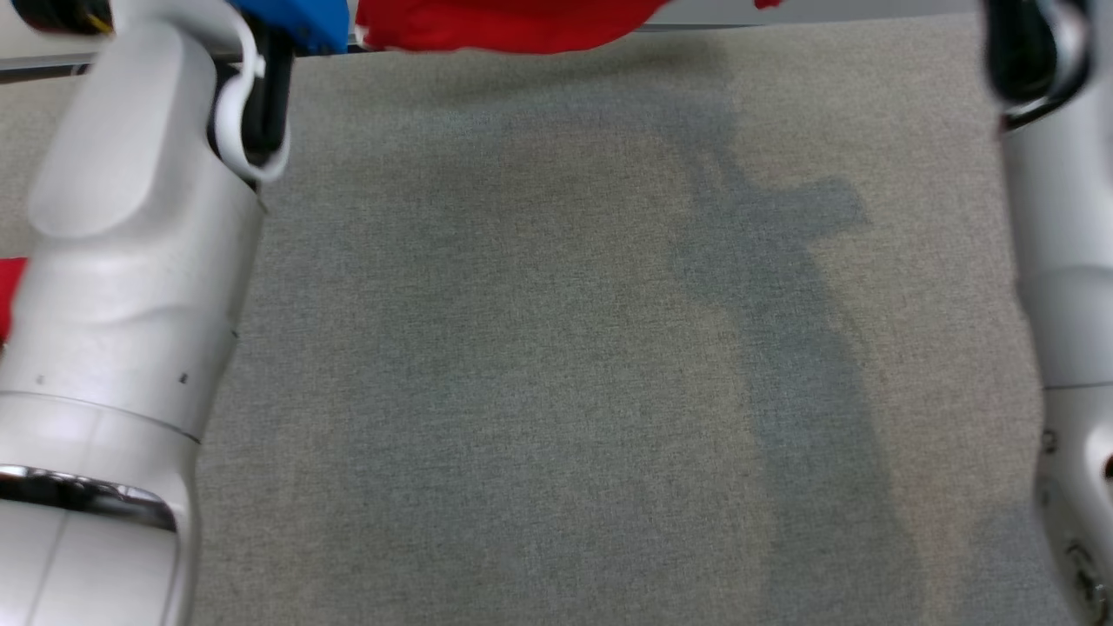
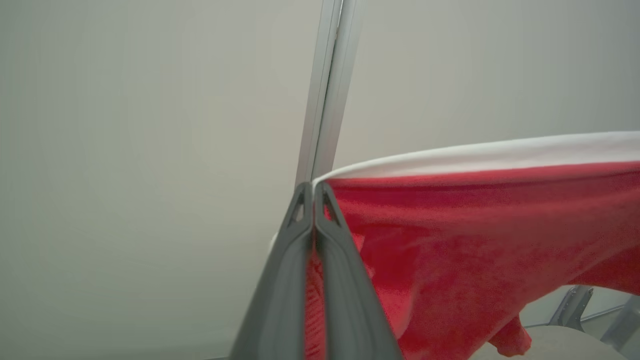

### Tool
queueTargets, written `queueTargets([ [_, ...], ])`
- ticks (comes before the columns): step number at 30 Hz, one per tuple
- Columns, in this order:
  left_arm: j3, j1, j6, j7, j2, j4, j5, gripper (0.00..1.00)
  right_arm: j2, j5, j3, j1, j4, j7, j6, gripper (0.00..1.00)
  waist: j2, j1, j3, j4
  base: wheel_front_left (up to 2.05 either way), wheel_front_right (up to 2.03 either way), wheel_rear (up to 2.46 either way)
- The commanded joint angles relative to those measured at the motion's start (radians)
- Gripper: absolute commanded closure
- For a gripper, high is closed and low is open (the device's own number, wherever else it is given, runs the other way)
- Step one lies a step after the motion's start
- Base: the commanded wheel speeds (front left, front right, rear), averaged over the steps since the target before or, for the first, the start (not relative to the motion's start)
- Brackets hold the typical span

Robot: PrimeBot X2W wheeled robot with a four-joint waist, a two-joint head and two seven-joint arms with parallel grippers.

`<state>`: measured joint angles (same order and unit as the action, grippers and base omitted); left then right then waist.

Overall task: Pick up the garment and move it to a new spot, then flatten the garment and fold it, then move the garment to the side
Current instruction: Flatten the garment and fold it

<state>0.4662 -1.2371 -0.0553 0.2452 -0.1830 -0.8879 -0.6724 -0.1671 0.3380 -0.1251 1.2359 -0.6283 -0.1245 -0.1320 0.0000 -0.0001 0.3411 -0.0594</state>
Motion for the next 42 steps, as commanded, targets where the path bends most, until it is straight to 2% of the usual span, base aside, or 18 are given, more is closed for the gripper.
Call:
queueTargets([
  [1,-0.009,0.024,-0.004,0.005,0.007,-0.043,-0.011,1.0,0.01,0.012,-0.008,0.0,-0.042,-0.021,0.002,1.0,0.0,0.0001,0.001,-0.001,0.0,0.0,0.0],
  [5,-0.044,0.078,-0.016,0.018,0.046,-0.204,-0.044,1.0,0.066,0.046,-0.083,-0.059,-0.236,-0.077,0.002,1.0,0.0,0.0001,0.013,-0.01,0.0,0.0,0.0],
  [9,-0.044,0.156,-0.033,0.02,0.078,-0.297,-0.051,1.0,0.1,0.093,-0.176,-0.142,-0.354,-0.109,0.002,1.0,0.0,0.0001,0.03,-0.004,0.0,0.0,0.0],
  [12,-0.037,0.22,-0.051,0.021,0.093,-0.274,-0.023,1.0,0.109,0.143,-0.239,-0.235,-0.373,-0.128,0.001,1.0,0.0,0.0001,0.033,0.008,0.0,0.0,0.0],
  [16,-0.053,0.365,-0.062,0.021,0.094,-0.179,0.023,1.0,0.085,0.212,-0.304,-0.371,-0.316,-0.14,0.001,1.0,0.0,0.0001,0.019,0.01,0.0,0.0,0.0],
  [21,-0.127,0.59,-0.068,0.021,0.071,0.051,0.117,1.0,0.021,0.245,-0.293,-0.563,-0.101,-0.141,0.001,1.0,0.0,0.0001,-0.04,-0.002,0.0,0.0,0.0],
  [27,-0.202,0.897,-0.056,0.021,0.064,0.349,0.231,1.0,-0.05,0.211,-0.274,-0.8,0.157,-0.141,0.001,1.0,0.0,0.0001,-0.121,-0.011,0.0,0.0,0.0],
  [32,-0.224,1.113,-0.039,0.021,0.05,0.586,0.283,1.0,-0.098,0.167,-0.181,-1.006,0.39,-0.131,0.001,1.0,0.0,0.0001,-0.151,0.005,0.0,0.0,0.0],
  [38,-0.183,1.273,-0.003,-0.061,0.025,0.821,0.305,1.0,-0.064,0.08,-0.017,-1.255,0.712,-0.014,0.002,1.0,0.0,0.0001,-0.153,0.024,0.0,0.0,0.0],
  [42,-0.174,1.313,0.015,-0.138,0.005,0.951,0.305,1.0,-0.028,0.032,0.049,-1.341,0.884,0.081,0.002,1.0,0.0,0.0001,-0.145,0.028,0.0,0.0,0.0],
])
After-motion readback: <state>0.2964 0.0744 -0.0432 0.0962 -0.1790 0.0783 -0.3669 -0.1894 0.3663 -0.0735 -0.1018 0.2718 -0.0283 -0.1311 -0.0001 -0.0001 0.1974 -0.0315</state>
